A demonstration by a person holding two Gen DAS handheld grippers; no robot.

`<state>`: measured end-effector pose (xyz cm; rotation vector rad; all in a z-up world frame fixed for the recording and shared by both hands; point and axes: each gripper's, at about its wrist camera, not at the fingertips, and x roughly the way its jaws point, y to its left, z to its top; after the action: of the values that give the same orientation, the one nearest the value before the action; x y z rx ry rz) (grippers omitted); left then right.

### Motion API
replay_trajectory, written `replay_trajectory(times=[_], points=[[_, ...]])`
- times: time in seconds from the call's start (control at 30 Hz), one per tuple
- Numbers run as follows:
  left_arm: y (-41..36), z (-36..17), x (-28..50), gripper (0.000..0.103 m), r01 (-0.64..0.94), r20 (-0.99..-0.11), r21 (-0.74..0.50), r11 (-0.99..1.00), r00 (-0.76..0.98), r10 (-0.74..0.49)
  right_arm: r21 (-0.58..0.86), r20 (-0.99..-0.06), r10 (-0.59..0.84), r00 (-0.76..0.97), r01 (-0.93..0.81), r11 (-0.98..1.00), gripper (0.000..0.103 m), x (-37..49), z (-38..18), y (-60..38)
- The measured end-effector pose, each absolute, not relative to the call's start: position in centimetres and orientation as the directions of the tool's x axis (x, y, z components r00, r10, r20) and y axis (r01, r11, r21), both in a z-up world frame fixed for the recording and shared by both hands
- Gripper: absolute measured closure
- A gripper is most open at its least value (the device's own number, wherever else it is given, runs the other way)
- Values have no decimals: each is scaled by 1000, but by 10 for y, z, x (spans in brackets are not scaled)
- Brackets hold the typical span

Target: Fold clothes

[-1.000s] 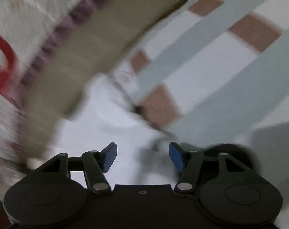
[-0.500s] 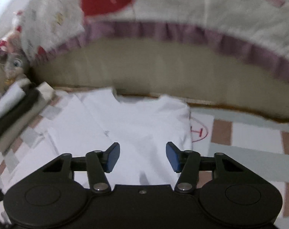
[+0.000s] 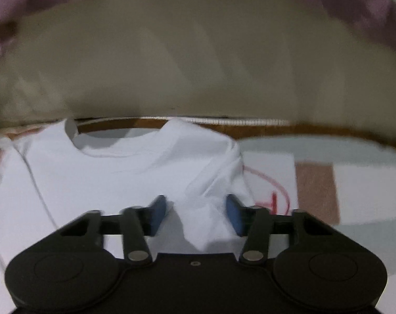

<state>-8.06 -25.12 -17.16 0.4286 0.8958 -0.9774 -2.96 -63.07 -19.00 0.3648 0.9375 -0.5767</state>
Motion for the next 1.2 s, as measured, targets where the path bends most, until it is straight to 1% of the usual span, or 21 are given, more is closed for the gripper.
replay_trajectory(times=[0.03,0.13,0.2,0.33,0.43,0.5,0.53,0.63,0.7,0.77,0.83,0.87,0.97,1.03,1.1,1.13,1.2], points=[[-250,-170,-80,92,850,-805,-76,521,256,-535,5,-829,-326,455,588,809,91,-29,-190,-628],[-246,-161,-78,92,844,-777,-79,531,281,-563,7,-791,-355,499,587,809,93,-42,-181,-632],[-247,-150,-73,92,843,-751,-58,535,316,-580,48,-761,-367,534,611,790,93,-56,-173,-644],[-270,-117,-46,92,851,-730,20,525,372,-574,139,-745,-374,553,677,723,94,-81,-167,-682],[-285,-93,-20,92,855,-699,86,512,418,-581,256,-735,-345,583,710,656,94,-95,-169,-708],[-292,-91,3,92,857,-713,66,512,399,-576,303,-739,-318,594,714,631,94,-97,-177,-717],[-294,-98,18,92,850,-733,41,526,383,-562,304,-744,-311,592,714,631,94,-96,-181,-719],[-296,-135,62,92,814,-793,-64,578,310,-525,280,-759,-302,576,709,647,94,-92,-193,-720],[-292,-157,75,92,783,-798,-139,606,274,-537,252,-754,-319,574,701,667,93,-93,-197,-716],[-287,-172,82,91,763,-790,-194,617,251,-559,223,-747,-344,569,702,676,89,-98,-195,-709],[-283,-174,84,89,771,-775,-211,600,243,-584,204,-735,-374,565,710,674,74,-109,-186,-700],[-281,-174,86,89,771,-771,-223,596,234,-592,216,-724,-370,582,701,679,73,-118,-180,-693],[-277,-174,93,89,750,-764,-277,600,207,-611,283,-695,-301,654,632,722,71,-154,-163,-665],[-276,-173,94,89,735,-765,-297,610,198,-612,289,-690,-265,674,592,752,64,-181,-155,-640],[-276,-173,95,88,715,-770,-315,624,192,-608,227,-691,-292,662,582,781,58,-205,-152,-613],[-275,-173,96,88,707,-771,-322,629,189,-607,197,-686,-304,661,571,797,58,-217,-152,-601],[-275,-173,97,87,698,-773,-328,637,190,-606,139,-709,-301,638,544,827,58,-232,-154,-586]])
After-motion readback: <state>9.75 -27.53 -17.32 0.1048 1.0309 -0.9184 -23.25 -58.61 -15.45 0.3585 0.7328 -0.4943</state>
